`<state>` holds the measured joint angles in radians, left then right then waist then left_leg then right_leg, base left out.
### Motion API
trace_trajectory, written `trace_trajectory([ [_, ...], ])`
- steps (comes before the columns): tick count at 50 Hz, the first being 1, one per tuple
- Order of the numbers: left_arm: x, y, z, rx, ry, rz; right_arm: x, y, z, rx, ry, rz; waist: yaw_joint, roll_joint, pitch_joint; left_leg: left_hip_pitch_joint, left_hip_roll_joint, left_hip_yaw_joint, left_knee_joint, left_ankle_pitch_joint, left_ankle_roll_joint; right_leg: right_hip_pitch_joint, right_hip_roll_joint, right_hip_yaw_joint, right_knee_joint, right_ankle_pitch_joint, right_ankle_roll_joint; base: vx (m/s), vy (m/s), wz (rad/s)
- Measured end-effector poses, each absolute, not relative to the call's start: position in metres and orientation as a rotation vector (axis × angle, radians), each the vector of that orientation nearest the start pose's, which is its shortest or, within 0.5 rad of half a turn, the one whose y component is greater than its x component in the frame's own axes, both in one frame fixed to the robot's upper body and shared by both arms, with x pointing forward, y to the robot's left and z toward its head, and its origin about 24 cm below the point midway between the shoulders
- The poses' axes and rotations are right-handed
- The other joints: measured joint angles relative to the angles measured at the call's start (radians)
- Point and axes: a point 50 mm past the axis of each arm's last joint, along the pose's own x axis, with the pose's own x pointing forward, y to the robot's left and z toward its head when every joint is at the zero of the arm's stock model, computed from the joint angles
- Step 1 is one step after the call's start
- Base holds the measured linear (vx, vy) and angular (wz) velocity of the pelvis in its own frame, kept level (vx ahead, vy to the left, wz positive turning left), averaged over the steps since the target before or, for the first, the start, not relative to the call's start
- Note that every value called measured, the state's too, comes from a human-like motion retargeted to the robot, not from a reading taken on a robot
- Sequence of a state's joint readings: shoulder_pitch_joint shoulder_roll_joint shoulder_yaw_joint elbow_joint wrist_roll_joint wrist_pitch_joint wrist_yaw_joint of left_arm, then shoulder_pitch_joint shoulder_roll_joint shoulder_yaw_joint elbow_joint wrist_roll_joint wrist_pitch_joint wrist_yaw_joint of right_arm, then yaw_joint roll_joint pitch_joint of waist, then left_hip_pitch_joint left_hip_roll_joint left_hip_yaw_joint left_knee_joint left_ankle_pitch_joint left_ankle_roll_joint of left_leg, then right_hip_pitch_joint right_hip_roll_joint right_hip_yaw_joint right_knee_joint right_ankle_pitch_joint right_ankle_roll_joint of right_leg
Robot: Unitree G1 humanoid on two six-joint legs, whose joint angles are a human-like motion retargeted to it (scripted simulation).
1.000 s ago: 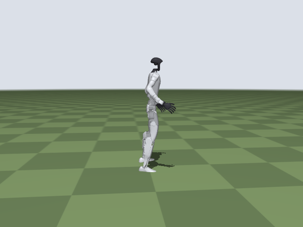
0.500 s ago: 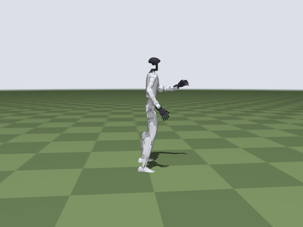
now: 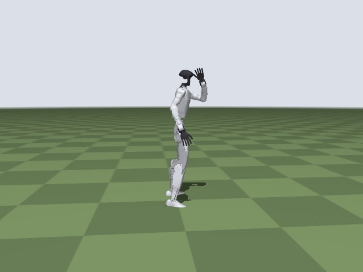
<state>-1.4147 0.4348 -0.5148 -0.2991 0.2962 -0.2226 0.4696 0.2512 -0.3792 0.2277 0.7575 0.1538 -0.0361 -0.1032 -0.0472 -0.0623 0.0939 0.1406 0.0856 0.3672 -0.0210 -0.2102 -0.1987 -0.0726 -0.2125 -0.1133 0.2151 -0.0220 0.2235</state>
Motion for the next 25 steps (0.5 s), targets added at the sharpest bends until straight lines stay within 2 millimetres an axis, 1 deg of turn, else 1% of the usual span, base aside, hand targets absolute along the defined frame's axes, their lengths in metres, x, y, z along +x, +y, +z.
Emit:
trace_trajectory([
  [5, 0.165, 0.016, 0.406, 0.362, -1.989, -0.221, 0.079, -0.250, -0.132, -0.332, 0.986, -0.111, 0.001, -0.004, 0.013, 0.000, 0.004, 0.019, 0.004, 0.002, -0.006, -0.023, 0.002, -0.023, 0.014, -0.034, -0.001, -0.03, 0.01, -0.20],
  [8, 0.165, 0.015, 0.405, 0.350, -1.985, -0.226, 0.073, -0.247, -0.134, -0.334, 1.007, -0.095, 0.008, -0.010, 0.013, -0.001, 0.002, 0.028, 0.008, 0.002, -0.008, -0.021, 0.002, -0.043, -0.007, -0.049, 0.000, 0.00, -0.02, -0.04],
  [13, 0.159, 0.013, 0.404, 0.308, -1.987, -0.250, 0.059, -0.242, -0.142, -0.333, 1.080, -0.052, 0.018, -0.018, 0.002, -0.004, 0.000, 0.035, 0.014, 0.006, -0.005, 0.001, 0.005, -0.062, -0.064, -0.033, -0.008, 0.03, -0.09, -0.04],
  [16, 0.155, 0.013, 0.405, 0.254, -1.985, -0.253, 0.055, -0.240, -0.145, -0.333, 1.113, -0.039, 0.017, -0.015, -0.009, -0.005, 0.004, 0.032, 0.016, 0.009, -0.004, 0.015, 0.010, -0.069, -0.090, -0.020, -0.015, 0.05, -0.13, 0.07],
  [20, 0.150, 0.017, 0.406, 0.180, -1.985, -0.238, 0.058, -0.240, -0.146, -0.333, 1.116, -0.047, 0.004, -0.002, -0.021, -0.009, 0.018, 0.021, 0.016, 0.015, -0.004, 0.027, 0.021, -0.084, -0.104, -0.020, -0.018, 0.05, -0.16, 0.15],
  [25, 0.147, 0.021, 0.406, 0.155, -2.004, -0.207, 0.074, -0.241, -0.142, -0.319, 1.057, -0.080, -0.023, 0.021, -0.031, -0.021, 0.039, -0.002, 0.027, 0.022, 0.002, 0.036, 0.036, -0.109, -0.102, -0.035, -0.006, 0.04, -0.18, 0.22],
])
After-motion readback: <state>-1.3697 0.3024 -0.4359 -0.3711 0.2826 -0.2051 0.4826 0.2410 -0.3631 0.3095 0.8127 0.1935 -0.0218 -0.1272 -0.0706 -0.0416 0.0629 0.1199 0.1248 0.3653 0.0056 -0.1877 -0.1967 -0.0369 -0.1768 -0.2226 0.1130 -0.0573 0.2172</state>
